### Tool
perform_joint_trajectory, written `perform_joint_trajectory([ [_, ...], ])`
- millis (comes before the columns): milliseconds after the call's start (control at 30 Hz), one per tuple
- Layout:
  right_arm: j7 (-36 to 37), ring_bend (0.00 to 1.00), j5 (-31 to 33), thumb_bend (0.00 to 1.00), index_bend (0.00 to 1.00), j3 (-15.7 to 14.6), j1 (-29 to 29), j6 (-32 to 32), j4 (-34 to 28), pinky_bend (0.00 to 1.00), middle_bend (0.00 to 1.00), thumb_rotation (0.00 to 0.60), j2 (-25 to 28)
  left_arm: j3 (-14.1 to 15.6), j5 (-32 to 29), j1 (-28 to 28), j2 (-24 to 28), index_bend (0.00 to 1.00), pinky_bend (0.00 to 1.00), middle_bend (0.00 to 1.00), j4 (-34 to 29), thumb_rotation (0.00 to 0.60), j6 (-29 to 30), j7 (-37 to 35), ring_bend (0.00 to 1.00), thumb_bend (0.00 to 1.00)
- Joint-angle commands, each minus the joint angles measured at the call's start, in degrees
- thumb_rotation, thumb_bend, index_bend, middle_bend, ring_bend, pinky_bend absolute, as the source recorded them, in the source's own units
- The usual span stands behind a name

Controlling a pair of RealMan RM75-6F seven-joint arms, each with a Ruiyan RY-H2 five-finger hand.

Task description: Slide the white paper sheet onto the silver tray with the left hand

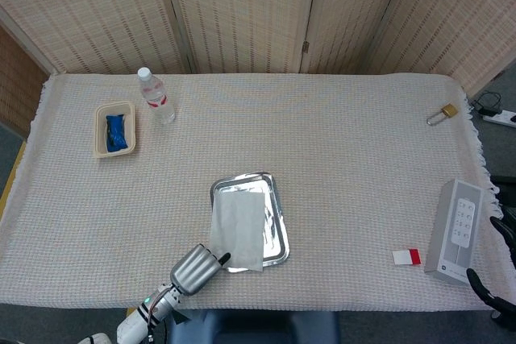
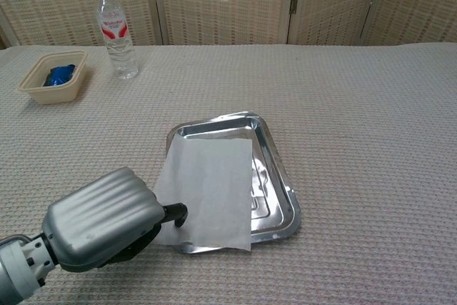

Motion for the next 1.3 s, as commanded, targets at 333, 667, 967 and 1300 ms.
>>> perform_joint_trajectory([
  [333, 1.9, 0.00, 0.6, 0.40, 0.00, 0.1, 0.0, 0.4, 0.6, 0.00, 0.00, 0.600, 0.5, -1.8, -0.4, -1.9, -2.2, 0.40, 1.00, 1.00, 2.0, 0.600, -1.6, -1.2, 0.97, 0.81],
  [667, 2.3, 0.00, 1.3, 0.40, 0.00, 0.4, 0.2, 0.0, 0.5, 0.00, 0.00, 0.600, 0.6, -3.2, -1.5, -3.0, -3.8, 0.39, 1.00, 1.00, 5.1, 0.600, -2.5, -3.0, 0.97, 0.81],
  [967, 2.6, 0.00, 1.6, 0.40, 0.00, 0.4, 0.1, 0.1, 0.5, 0.00, 0.00, 0.600, 0.7, -2.9, -1.3, -3.8, -5.5, 0.39, 1.00, 1.00, 7.0, 0.600, -2.5, -4.5, 0.97, 0.81],
  [1300, 3.6, 0.00, 1.2, 0.40, 0.00, 0.3, -0.1, 0.7, 1.0, 0.00, 0.00, 0.600, 0.9, -3.0, -0.9, -4.4, -7.5, 0.38, 1.00, 1.00, 8.7, 0.600, -2.1, -5.3, 0.97, 0.81],
])
